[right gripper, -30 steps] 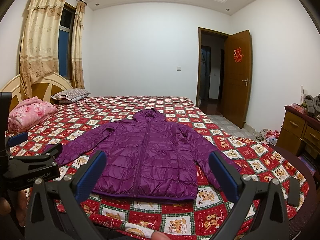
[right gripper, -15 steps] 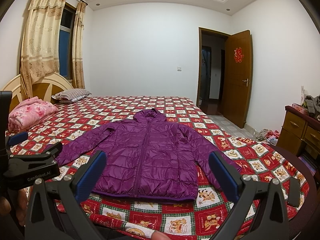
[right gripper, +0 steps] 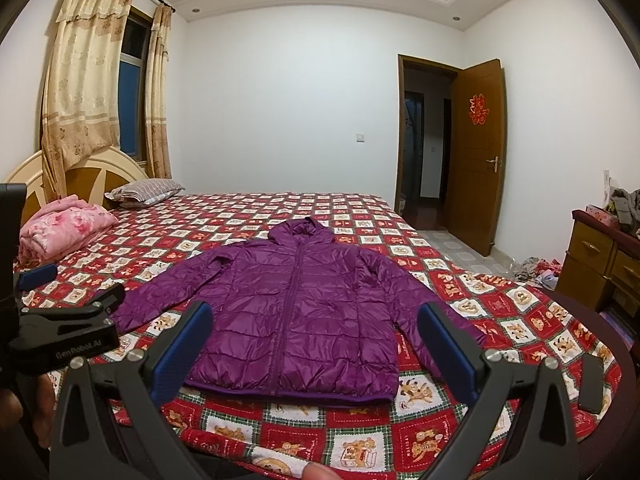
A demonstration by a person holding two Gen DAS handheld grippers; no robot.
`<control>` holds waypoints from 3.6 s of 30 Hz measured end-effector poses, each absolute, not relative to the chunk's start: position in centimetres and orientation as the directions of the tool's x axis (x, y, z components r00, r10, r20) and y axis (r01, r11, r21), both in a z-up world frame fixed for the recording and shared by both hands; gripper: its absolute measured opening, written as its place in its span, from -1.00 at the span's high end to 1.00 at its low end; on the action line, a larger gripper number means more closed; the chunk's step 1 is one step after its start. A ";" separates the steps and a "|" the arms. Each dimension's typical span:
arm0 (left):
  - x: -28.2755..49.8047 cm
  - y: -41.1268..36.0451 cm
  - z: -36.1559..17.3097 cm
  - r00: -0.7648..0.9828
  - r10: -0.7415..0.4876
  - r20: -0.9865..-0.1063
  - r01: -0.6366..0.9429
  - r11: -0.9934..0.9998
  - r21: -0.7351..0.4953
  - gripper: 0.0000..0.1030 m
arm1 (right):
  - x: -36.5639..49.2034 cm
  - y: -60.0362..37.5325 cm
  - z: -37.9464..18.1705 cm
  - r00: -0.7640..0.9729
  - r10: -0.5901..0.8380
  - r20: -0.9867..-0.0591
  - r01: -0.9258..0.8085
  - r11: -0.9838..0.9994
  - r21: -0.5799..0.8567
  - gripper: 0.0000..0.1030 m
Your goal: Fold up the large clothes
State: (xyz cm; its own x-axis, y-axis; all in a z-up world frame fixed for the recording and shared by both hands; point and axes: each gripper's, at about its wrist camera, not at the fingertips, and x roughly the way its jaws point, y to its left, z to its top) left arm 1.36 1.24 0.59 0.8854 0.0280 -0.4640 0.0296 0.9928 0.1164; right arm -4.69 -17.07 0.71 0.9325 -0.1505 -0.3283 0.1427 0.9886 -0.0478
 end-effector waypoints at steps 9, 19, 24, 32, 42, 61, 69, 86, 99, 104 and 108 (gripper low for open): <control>9.3 0.4 -4.7 0.817 0.036 -0.576 0.064 0.986 0.152 -0.98 | 1.0 -28.4 -3.1 0.818 -0.324 -0.475 0.397 0.916 0.060 -1.00; 19.3 -1.0 -6.2 0.811 0.074 -0.580 0.075 0.970 0.229 -0.98 | 7.6 -41.4 -9.6 0.620 -0.394 -0.679 0.618 0.778 0.113 -0.89; 23.5 -1.0 -7.8 0.785 0.115 -0.608 0.061 0.964 0.260 -0.98 | 10.6 -43.0 -12.9 0.513 -0.405 -0.757 0.648 0.761 0.031 -0.63; 29.0 1.0 -9.1 0.778 0.190 -0.599 0.009 0.949 0.314 -0.98 | 11.8 -45.4 -12.2 0.486 -0.462 -0.741 0.641 0.765 -0.056 0.79; 37.0 6.6 -9.7 0.750 0.355 -0.558 -0.144 0.911 0.386 -0.98 | 17.7 -47.6 -3.7 0.535 -0.631 -0.562 0.667 0.724 -0.178 0.82; 41.9 10.7 -12.7 0.701 0.406 -0.586 -0.194 0.900 0.391 -0.98 | 38.0 -21.8 -6.7 0.805 -0.358 -0.473 0.167 0.902 -0.399 0.84; 42.6 12.8 -13.6 0.680 0.441 -0.586 -0.218 0.884 0.413 -0.98 | 41.8 -13.0 -12.3 0.808 -0.235 -0.540 -0.018 0.906 -0.422 0.84; 43.0 9.0 -11.7 0.702 0.446 -0.555 -0.223 0.878 0.424 -0.98 | 39.3 -8.6 -13.8 0.770 0.089 -0.632 -0.314 0.915 -0.253 -0.33; 44.2 -4.0 -11.2 0.785 0.303 -0.541 -0.073 0.911 0.405 -0.98 | 38.9 -26.8 -12.0 0.762 -0.218 -0.610 0.169 0.976 -0.138 0.21; 46.2 -7.7 -15.9 0.762 0.370 -0.531 -0.050 0.851 0.522 -0.98 | 39.9 -35.6 -12.9 0.705 -0.321 -0.632 0.392 0.919 -0.030 0.21; 47.3 -6.0 -20.2 0.718 0.444 -0.537 -0.060 0.807 0.587 -0.98 | 41.2 -34.4 -15.0 0.707 -0.234 -0.667 0.268 0.962 -0.053 0.21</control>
State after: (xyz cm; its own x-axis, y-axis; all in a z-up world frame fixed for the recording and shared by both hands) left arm 47.29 -6.04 -20.16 0.7176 0.4439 -0.5366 -0.0602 0.8072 0.5873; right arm 41.23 -34.44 -15.01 0.7075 -0.2337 -0.6670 0.2683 0.9619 -0.0525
